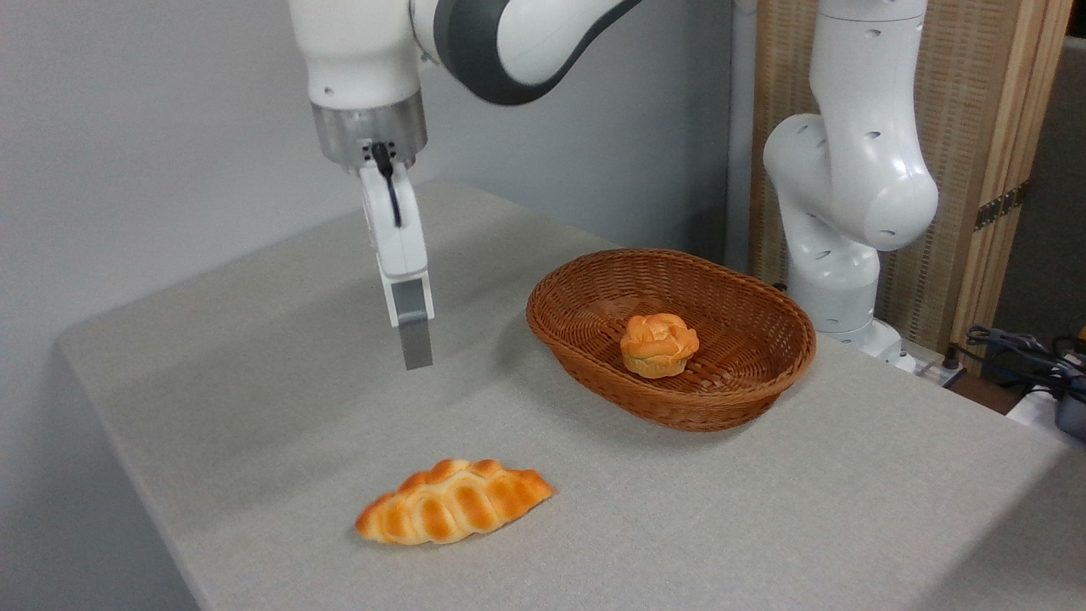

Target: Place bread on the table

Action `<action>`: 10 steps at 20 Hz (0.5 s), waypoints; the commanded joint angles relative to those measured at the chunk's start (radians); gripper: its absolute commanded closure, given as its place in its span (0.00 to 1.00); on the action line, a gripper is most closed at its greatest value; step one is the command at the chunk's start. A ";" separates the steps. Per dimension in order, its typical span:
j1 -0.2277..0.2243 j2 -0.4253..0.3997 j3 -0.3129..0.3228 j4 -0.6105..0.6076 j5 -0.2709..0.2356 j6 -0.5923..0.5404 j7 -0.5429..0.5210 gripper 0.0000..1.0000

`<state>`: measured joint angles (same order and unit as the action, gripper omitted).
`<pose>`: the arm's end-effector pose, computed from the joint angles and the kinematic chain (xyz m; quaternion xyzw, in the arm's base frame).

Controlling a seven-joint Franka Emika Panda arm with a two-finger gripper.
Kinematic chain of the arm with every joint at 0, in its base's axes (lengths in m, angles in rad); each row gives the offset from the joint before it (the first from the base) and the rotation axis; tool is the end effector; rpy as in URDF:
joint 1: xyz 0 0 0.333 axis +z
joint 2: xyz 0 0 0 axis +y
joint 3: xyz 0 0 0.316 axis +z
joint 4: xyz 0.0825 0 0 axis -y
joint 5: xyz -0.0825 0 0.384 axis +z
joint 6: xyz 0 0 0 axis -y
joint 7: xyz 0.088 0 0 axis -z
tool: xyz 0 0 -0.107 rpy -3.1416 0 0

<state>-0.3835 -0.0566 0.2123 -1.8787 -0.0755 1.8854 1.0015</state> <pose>0.5432 -0.0974 0.5359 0.8376 -0.5437 0.0453 0.0261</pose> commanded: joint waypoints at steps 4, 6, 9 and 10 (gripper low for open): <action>-0.005 -0.005 0.077 0.082 0.000 -0.103 -0.142 0.00; -0.005 -0.003 0.079 0.082 0.002 -0.108 -0.191 0.00; -0.006 -0.003 0.067 0.084 0.061 -0.108 -0.294 0.00; -0.008 -0.003 0.062 0.082 0.074 -0.108 -0.306 0.00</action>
<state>-0.3811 -0.0649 0.2839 -1.8094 -0.0626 1.7951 0.7990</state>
